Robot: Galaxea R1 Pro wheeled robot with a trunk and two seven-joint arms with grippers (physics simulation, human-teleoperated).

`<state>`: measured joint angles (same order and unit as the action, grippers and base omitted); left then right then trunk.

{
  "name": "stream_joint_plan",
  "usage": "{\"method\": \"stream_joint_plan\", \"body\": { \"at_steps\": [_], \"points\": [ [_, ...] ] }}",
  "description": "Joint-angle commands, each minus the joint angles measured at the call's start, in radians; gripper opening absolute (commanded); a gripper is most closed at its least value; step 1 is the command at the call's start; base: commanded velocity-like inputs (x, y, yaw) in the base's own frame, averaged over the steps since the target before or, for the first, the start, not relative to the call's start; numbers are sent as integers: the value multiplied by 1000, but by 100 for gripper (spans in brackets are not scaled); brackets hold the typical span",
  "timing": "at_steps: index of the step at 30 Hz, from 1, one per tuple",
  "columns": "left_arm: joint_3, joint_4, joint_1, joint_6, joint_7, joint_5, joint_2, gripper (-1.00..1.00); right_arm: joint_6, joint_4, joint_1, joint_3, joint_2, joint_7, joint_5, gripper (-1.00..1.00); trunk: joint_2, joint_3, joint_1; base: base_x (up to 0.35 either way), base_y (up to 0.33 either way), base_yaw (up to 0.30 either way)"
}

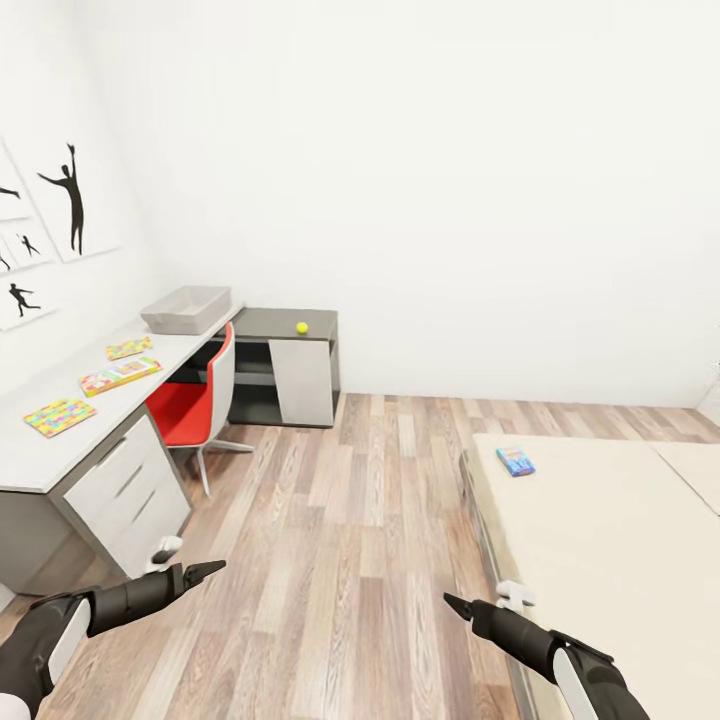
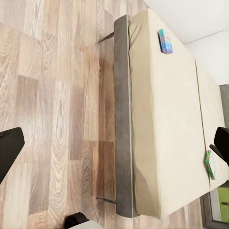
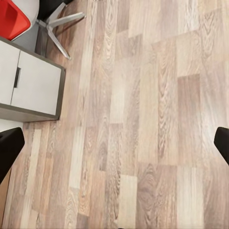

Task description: Put all the toys in the child's room - the three board games (two on the bed and one on the table), the two jigsaw puzzles on the table, and the tennis ball on the table - inside the toy box on the table in the child's room.

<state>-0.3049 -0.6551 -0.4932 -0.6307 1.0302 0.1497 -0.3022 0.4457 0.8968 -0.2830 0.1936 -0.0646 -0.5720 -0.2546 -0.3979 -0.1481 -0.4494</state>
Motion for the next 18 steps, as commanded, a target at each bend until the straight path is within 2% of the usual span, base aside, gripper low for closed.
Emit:
{"method": "stream_joint_plan", "body": {
  "at_steps": [1, 12, 18],
  "points": [
    [-1, 0, -1, -7, 2, 4, 0, 100, 8, 1, -1, 2, 0, -2, -7, 100, -2, -2, -1, -12, -10, -49],
    [0, 0, -1, -7, 1, 4, 0, 100, 9, 1, -1, 2, 0, -2, -8, 100, -2, 8, -1, -4, -3, -137],
    [0, 0, -1, -7, 1, 4, 0, 100, 8, 1, -1, 3, 0, -2, -8, 100, -2, 9, -1, 0, -40, -44]
  ]
}}
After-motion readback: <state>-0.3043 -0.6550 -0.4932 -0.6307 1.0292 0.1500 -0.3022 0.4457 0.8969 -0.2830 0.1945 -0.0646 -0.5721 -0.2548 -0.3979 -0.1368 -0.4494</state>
